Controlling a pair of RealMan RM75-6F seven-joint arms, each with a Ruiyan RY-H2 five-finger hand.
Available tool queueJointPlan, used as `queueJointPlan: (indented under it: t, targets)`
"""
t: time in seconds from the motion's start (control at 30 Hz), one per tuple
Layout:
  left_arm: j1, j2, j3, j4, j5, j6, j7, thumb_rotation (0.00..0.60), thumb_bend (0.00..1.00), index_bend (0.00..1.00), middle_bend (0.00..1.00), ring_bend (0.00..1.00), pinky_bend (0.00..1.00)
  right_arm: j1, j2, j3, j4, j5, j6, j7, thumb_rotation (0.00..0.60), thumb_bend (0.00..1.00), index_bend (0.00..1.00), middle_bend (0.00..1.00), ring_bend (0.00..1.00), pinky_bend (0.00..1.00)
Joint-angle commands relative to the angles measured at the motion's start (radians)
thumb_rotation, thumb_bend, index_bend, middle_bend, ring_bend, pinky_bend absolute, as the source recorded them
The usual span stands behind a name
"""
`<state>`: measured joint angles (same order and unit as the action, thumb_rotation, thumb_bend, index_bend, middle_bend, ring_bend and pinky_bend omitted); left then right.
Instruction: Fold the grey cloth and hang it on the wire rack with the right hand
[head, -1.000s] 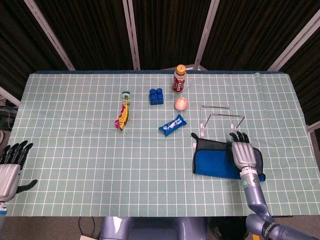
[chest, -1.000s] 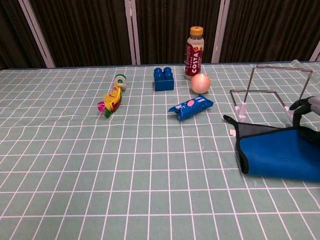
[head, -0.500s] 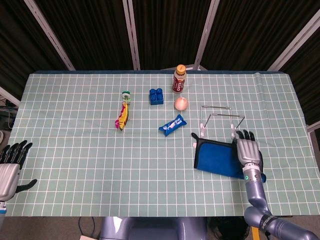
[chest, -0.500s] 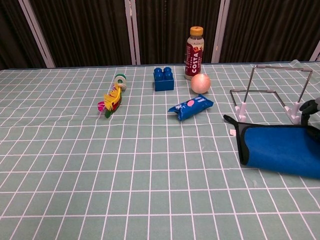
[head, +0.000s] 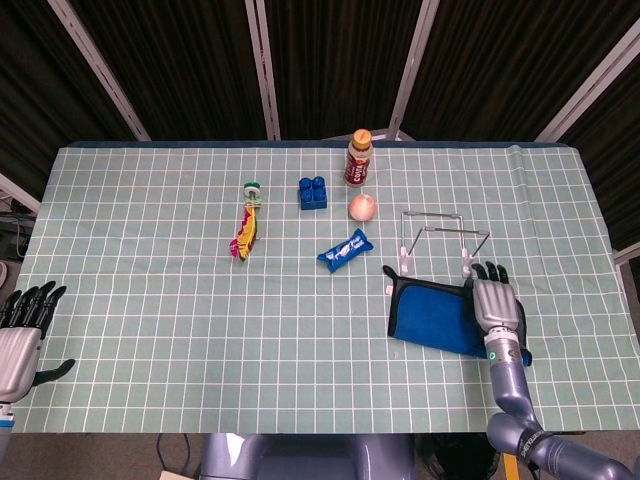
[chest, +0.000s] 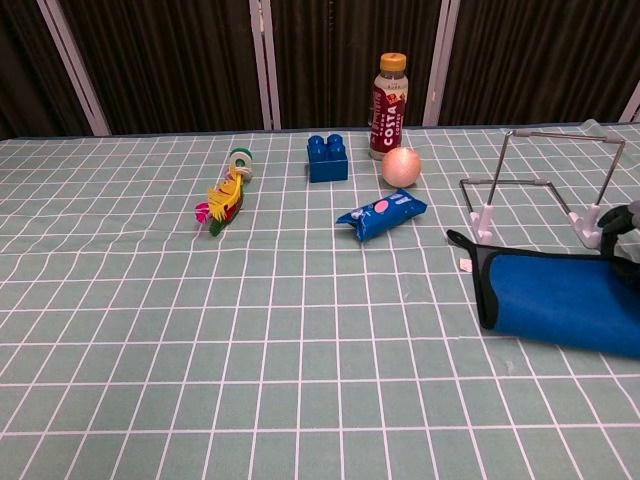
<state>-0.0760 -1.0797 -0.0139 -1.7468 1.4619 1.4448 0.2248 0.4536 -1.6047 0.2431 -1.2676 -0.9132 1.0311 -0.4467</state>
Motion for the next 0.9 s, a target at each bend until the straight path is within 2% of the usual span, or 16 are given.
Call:
queueJointPlan:
  t: [0.03,0.23,0.27,0.33,0.4,0.47,0.73,0.9]
  targets:
    - [0.0,0.0,0.0,0.0,-0.001,0.0,0.0,0.6,0.0,0.0,0.0,0.0,0.0,0.004,-0.005,0.0,0.009,0.006,0.001,-0.001,0.6,0.49,0.66,0.12,0.0,0.01]
    - [-0.001,0.0,0.0,0.0,-0.002,-0.001,-0.001,0.6,0.0,0.0,0.0,0.0,0.0,0.012,-0.015,0.001,0.035,0.036,-0.004,-0.014,0.6,0.47,0.65,0.12,0.0,0.01]
    - [-0.001,0.0,0.0,0.0,-0.002,-0.001,-0.001,0.6,0.0,0.0,0.0,0.0,0.0,0.012,-0.014,0.001,0.036,0.04,-0.005,-0.016,0.6,0.44,0.6,0.11,0.0,0.01]
    - [-0.001,0.0,0.0,0.0,-0.002,0.0,-0.001,0.6,0.0,0.0,0.0,0.0,0.0,0.013,-0.012,0.0,0.034,0.044,-0.007,-0.015,0.6,0.32,0.41,0.08,0.0,0.0]
    - [-0.001,0.0,0.001,0.0,-0.001,0.0,-0.001,0.6,0.0,0.0,0.0,0.0,0.0,0.012,-0.008,0.0,0.028,0.044,-0.007,-0.007,0.6,0.21,0.27,0.04,0.0,0.0]
    - [-0.001,0.0,0.002,-0.001,0.001,0.0,-0.001,0.6,0.0,0.0,0.0,0.0,0.0,0.01,-0.003,-0.002,0.02,0.032,-0.002,0.007,0.6,0.16,0.2,0.01,0.0,0.0]
    - [-0.001,0.002,0.004,-0.001,0.004,0.002,-0.005,0.6,0.0,0.0,0.0,0.0,0.0,-0.015,0.044,-0.017,-0.068,-0.058,0.069,0.062,0.6,0.15,0.17,0.0,0.0,0.0]
    - [0.003,0.007,0.007,-0.005,0.015,0.01,-0.013,0.6,0.0,0.0,0.0,0.0,0.0,-0.055,0.137,-0.055,-0.191,-0.134,0.113,0.089,0.6,0.15,0.17,0.0,0.0,0.0]
